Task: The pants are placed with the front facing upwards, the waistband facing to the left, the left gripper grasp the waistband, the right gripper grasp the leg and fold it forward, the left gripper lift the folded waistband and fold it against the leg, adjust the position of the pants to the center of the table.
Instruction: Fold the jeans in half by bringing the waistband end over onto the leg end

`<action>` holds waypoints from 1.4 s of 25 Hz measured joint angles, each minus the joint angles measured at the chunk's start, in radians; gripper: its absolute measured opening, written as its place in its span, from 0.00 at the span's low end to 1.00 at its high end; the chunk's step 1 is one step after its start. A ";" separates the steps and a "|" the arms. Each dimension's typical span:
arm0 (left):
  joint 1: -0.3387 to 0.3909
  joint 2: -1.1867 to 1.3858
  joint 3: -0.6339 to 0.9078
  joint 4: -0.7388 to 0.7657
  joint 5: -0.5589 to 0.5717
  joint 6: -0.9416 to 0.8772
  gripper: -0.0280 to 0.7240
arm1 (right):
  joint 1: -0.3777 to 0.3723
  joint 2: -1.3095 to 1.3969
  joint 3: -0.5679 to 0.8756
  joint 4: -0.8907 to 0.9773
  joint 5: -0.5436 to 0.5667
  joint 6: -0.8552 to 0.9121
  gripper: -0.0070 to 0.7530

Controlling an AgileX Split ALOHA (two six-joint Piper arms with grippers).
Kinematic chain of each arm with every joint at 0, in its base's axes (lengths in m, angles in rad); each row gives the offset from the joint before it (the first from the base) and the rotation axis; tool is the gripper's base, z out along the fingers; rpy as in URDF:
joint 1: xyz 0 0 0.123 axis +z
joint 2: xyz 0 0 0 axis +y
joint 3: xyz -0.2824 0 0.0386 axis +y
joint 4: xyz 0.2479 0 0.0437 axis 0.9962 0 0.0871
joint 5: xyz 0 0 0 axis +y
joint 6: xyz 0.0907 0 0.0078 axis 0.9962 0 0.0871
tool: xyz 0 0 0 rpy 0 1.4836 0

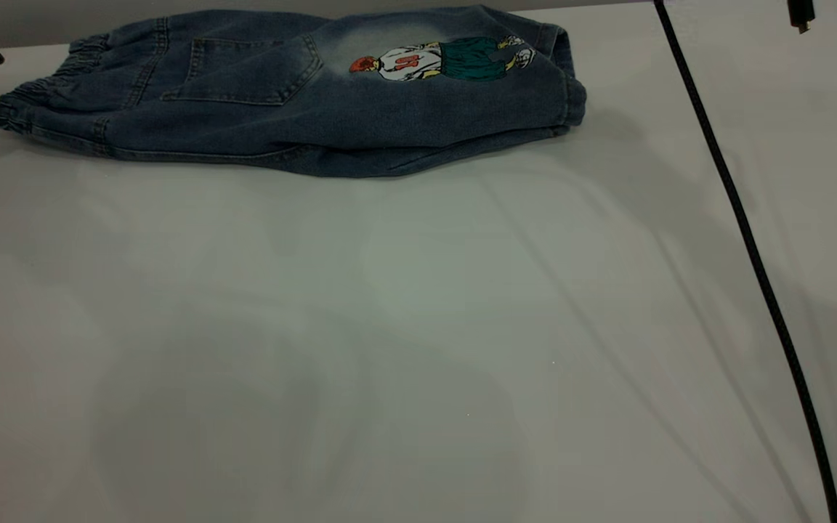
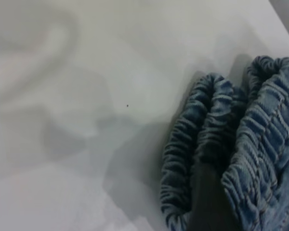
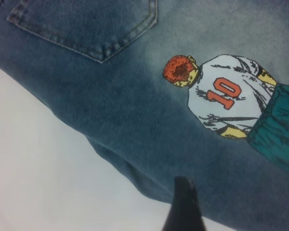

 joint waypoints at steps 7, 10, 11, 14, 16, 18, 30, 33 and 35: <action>0.000 0.000 0.000 0.000 -0.007 0.001 0.66 | 0.000 0.000 0.000 0.000 0.001 0.001 0.61; 0.000 0.000 0.000 0.001 -0.007 0.000 0.67 | 0.000 0.000 0.000 0.000 0.004 0.001 0.61; 0.000 0.000 0.000 0.001 -0.007 0.000 0.67 | 0.000 0.000 0.000 0.000 0.003 0.001 0.61; -0.007 0.004 0.000 0.001 -0.012 0.000 0.68 | 0.000 0.000 0.000 0.004 0.000 0.001 0.61; -0.015 0.017 0.000 0.000 0.003 0.000 0.68 | 0.000 0.000 0.000 0.005 0.000 0.001 0.61; -0.030 0.032 0.000 0.001 0.003 0.000 0.68 | 0.000 0.000 0.000 0.005 -0.001 0.001 0.61; -0.048 0.049 0.000 0.008 0.005 0.004 0.68 | 0.000 0.000 0.000 0.004 0.008 0.001 0.61; -0.048 0.056 0.000 0.007 0.007 0.004 0.66 | 0.000 0.000 0.000 0.004 0.005 0.001 0.61; -0.048 0.069 0.000 0.004 0.011 0.004 0.62 | 0.000 0.000 0.000 0.004 0.005 0.001 0.61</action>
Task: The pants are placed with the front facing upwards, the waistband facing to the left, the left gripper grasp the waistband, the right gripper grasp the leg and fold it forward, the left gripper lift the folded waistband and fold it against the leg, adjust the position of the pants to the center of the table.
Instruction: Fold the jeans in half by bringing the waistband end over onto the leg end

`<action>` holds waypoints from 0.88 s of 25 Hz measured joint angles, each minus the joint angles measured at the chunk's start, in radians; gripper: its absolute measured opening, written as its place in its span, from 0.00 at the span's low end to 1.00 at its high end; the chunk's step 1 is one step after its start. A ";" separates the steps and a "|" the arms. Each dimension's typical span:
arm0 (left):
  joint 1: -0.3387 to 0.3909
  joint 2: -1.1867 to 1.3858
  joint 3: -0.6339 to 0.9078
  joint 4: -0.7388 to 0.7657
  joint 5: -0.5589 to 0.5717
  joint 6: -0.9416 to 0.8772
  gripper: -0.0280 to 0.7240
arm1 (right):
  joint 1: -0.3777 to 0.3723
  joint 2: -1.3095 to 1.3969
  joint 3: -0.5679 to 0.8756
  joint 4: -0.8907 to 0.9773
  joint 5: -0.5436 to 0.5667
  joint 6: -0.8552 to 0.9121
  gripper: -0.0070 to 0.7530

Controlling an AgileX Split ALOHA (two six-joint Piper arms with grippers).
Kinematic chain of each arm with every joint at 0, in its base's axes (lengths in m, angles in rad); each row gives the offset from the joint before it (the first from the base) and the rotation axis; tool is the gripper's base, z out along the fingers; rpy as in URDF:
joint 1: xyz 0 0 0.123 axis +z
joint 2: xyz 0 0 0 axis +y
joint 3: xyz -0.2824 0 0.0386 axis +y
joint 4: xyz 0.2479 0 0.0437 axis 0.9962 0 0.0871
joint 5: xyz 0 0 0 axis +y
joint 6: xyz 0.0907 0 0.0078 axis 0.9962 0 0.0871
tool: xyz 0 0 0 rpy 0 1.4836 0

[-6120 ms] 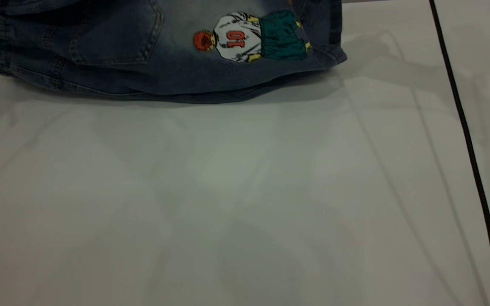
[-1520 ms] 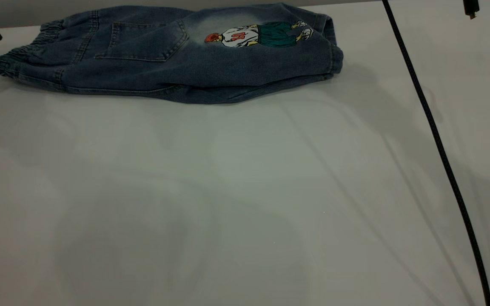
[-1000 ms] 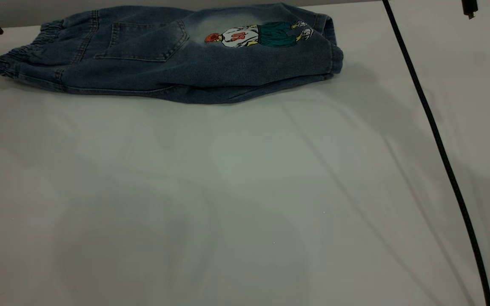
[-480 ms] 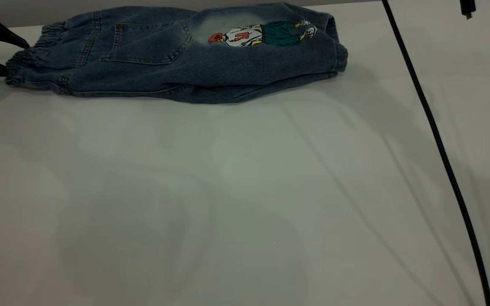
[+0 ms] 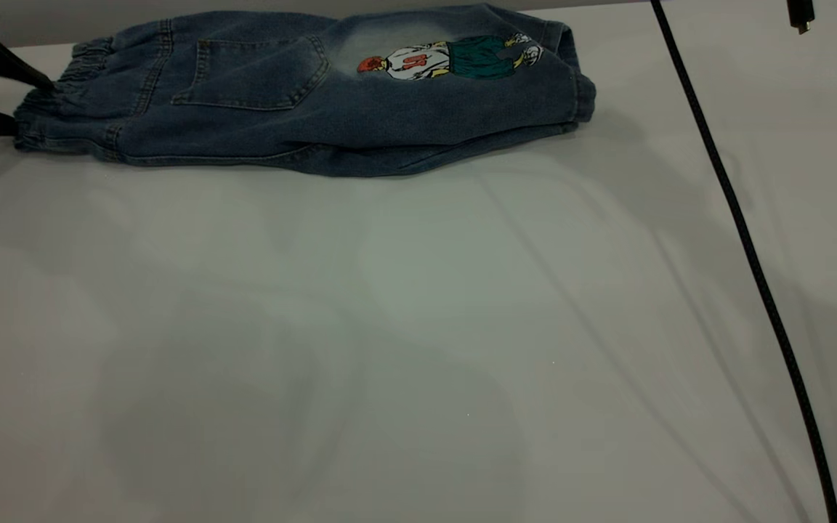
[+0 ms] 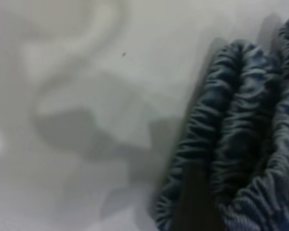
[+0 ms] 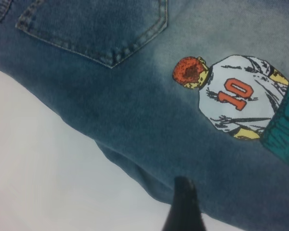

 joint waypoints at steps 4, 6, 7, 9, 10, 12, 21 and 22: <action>-0.002 0.016 0.002 -0.016 0.019 -0.005 0.46 | 0.000 0.000 0.000 0.000 -0.001 0.000 0.61; -0.002 0.016 0.002 -0.027 0.020 -0.005 0.34 | 0.000 0.000 0.000 0.000 -0.002 0.000 0.61; -0.002 0.016 0.002 -0.034 0.020 -0.005 0.29 | 0.000 0.000 0.000 0.000 -0.004 0.000 0.61; -0.002 0.016 0.002 -0.045 0.023 0.001 0.16 | 0.000 0.000 0.000 0.001 -0.005 0.000 0.61; -0.002 0.016 0.002 -0.048 0.028 0.007 0.13 | 0.000 0.000 0.000 0.001 -0.008 0.000 0.61; -0.002 0.016 0.001 -0.049 0.049 0.007 0.12 | 0.000 0.000 0.000 0.005 -0.023 -0.006 0.61; -0.002 -0.044 -0.018 -0.029 0.138 0.029 0.12 | 0.010 0.074 -0.006 0.079 -0.125 -0.084 0.61; -0.002 -0.054 -0.018 -0.017 0.145 0.029 0.12 | 0.012 0.085 -0.008 0.079 -0.147 -0.098 0.61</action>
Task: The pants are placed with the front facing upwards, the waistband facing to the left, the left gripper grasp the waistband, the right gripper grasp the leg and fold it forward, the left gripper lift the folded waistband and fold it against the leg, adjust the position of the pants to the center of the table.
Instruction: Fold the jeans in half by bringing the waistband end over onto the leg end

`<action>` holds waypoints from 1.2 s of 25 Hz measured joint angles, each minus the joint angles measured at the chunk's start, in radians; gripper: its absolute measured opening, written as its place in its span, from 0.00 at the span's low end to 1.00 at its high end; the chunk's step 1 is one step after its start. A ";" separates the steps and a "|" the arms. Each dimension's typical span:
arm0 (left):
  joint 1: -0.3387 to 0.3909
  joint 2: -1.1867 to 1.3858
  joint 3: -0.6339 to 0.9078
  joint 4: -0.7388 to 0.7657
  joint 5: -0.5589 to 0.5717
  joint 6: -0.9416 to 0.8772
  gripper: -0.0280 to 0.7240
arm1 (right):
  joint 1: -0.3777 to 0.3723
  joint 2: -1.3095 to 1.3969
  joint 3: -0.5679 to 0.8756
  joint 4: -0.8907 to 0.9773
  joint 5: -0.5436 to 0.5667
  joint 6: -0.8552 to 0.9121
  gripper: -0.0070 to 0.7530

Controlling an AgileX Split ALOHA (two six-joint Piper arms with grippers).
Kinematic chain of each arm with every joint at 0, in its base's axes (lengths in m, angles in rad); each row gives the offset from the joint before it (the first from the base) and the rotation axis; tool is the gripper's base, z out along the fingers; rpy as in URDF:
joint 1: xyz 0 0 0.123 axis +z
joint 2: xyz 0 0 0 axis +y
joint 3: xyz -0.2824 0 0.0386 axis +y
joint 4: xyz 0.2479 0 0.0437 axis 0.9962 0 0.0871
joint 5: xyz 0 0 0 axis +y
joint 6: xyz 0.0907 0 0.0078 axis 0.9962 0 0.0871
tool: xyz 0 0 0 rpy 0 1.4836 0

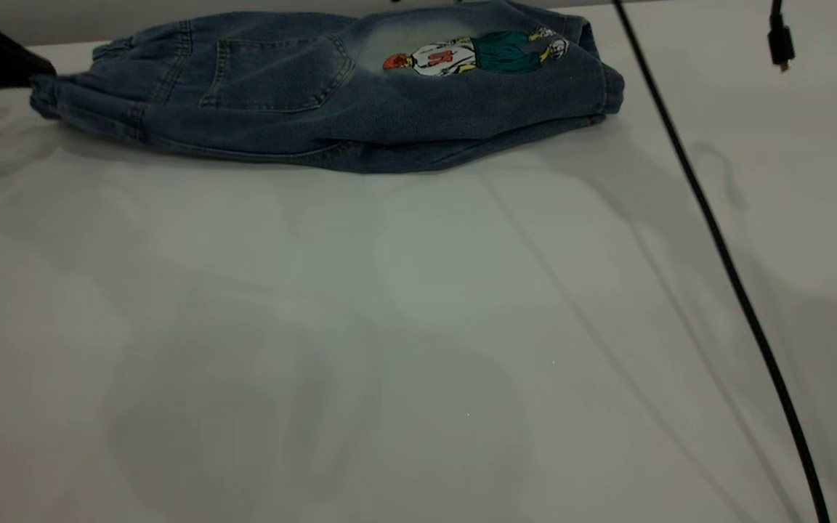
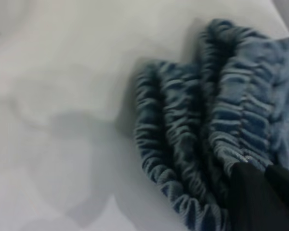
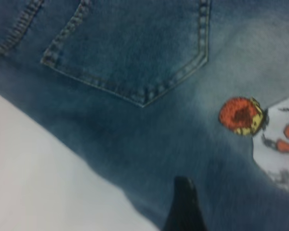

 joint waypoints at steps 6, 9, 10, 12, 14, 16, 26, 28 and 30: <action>0.000 -0.032 0.000 0.026 0.052 0.000 0.12 | 0.008 0.066 -0.005 0.002 -0.177 -0.041 0.61; 0.000 -0.049 0.000 0.026 0.073 0.000 0.12 | 0.008 0.098 -0.005 0.002 -0.231 -0.043 0.61; 0.000 -0.058 0.000 0.028 0.078 0.000 0.12 | 0.008 0.105 -0.005 0.002 -0.238 -0.043 0.61; 0.000 -0.080 0.000 0.035 0.083 0.000 0.12 | 0.008 0.125 -0.005 0.002 -0.239 -0.043 0.61; 0.000 -0.108 -0.005 0.061 0.088 0.000 0.12 | 0.008 0.142 -0.005 0.001 -0.236 -0.043 0.61; 0.000 -0.134 -0.017 0.081 0.093 -0.001 0.12 | 0.008 0.157 -0.005 0.001 -0.234 -0.043 0.61; -0.028 -0.174 -0.100 0.103 0.136 -0.022 0.12 | 0.062 0.182 -0.007 0.000 -0.093 -0.051 0.61; -0.052 -0.174 -0.100 0.100 0.136 -0.021 0.12 | 0.100 0.180 -0.007 0.002 -0.076 -0.065 0.61; -0.083 -0.174 -0.100 0.105 0.136 -0.008 0.12 | 0.137 0.178 -0.007 0.002 -0.070 -0.065 0.61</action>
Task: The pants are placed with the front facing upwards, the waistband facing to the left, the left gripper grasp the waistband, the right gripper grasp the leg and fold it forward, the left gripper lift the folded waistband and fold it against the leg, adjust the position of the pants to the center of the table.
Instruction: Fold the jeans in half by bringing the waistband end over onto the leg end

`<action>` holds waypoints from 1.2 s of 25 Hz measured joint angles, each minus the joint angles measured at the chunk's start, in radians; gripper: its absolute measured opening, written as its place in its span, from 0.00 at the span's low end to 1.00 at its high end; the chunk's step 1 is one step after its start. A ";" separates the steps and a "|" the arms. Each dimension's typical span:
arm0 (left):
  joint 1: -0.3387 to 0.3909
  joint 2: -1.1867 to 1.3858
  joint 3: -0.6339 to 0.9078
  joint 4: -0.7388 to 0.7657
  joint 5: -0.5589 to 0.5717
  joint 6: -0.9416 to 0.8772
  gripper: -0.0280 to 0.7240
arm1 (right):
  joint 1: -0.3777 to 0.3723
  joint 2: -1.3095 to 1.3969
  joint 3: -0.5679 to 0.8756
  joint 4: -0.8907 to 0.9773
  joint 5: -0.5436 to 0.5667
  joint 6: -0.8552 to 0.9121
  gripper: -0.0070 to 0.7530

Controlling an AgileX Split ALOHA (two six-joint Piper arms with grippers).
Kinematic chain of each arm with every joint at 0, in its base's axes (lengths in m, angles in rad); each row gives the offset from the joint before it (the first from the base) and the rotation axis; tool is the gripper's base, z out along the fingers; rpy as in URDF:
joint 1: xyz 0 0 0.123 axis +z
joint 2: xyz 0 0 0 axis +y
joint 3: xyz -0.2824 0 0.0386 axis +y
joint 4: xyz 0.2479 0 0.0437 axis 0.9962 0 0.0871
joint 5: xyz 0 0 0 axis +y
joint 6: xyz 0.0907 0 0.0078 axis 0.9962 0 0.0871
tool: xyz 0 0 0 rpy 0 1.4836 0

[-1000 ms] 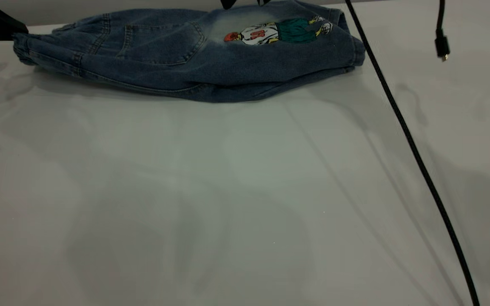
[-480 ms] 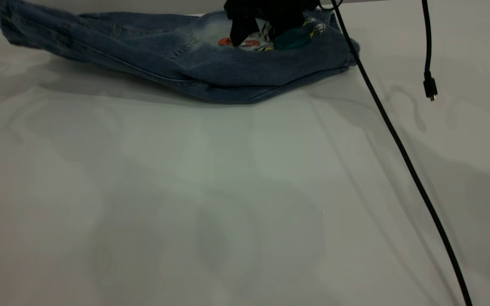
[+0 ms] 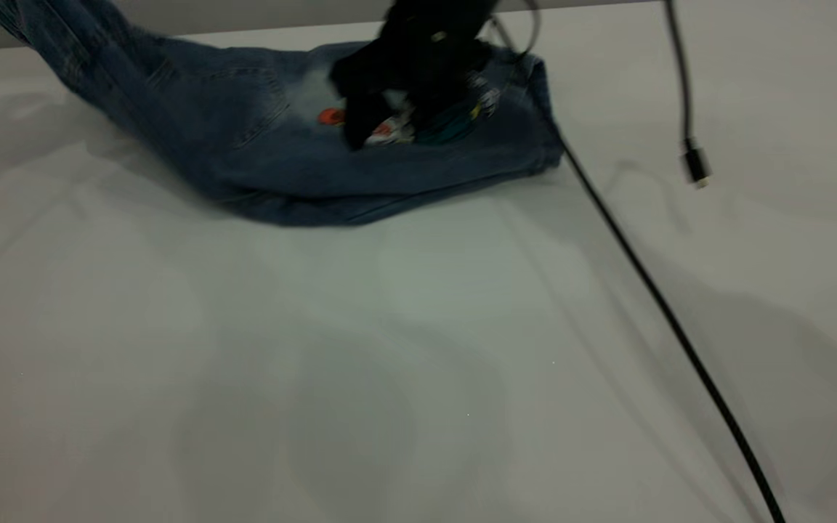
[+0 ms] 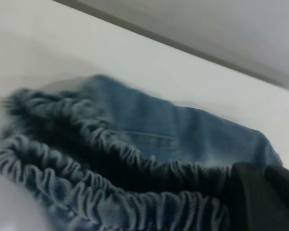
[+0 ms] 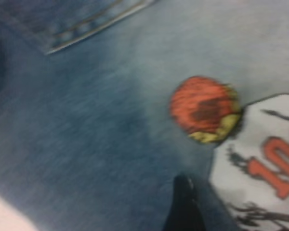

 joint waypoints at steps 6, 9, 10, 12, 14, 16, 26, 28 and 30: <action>-0.091 0.000 -0.039 0.000 0.064 0.005 0.12 | 0.053 -0.042 -0.008 0.010 0.020 0.002 0.61; -0.131 0.000 -0.073 0.000 0.090 0.004 0.12 | 0.038 -0.071 -0.057 -0.001 0.053 0.002 0.61; -0.143 0.000 -0.083 0.000 0.091 0.004 0.12 | 0.033 -0.073 -0.084 -0.009 0.076 0.005 0.61; -0.159 0.000 -0.099 0.000 0.105 0.004 0.12 | 0.021 -0.072 -0.138 -0.023 0.134 0.010 0.61; -0.173 -0.001 -0.104 0.000 0.127 0.004 0.12 | 0.007 -0.072 -0.194 -0.060 0.176 0.010 0.61; -0.186 -0.002 -0.109 0.001 0.163 0.004 0.12 | -0.013 -0.072 -0.234 -0.102 0.180 0.032 0.61; -0.254 -0.004 -0.172 0.002 0.275 0.004 0.12 | -0.063 0.011 -0.244 -0.412 0.264 0.176 0.61; -0.274 -0.004 -0.195 0.002 0.288 0.004 0.12 | -0.062 0.038 -0.243 -0.443 0.262 0.190 0.61; -0.290 -0.004 -0.217 0.004 0.290 0.007 0.12 | -0.062 0.057 -0.243 -0.449 0.259 0.191 0.61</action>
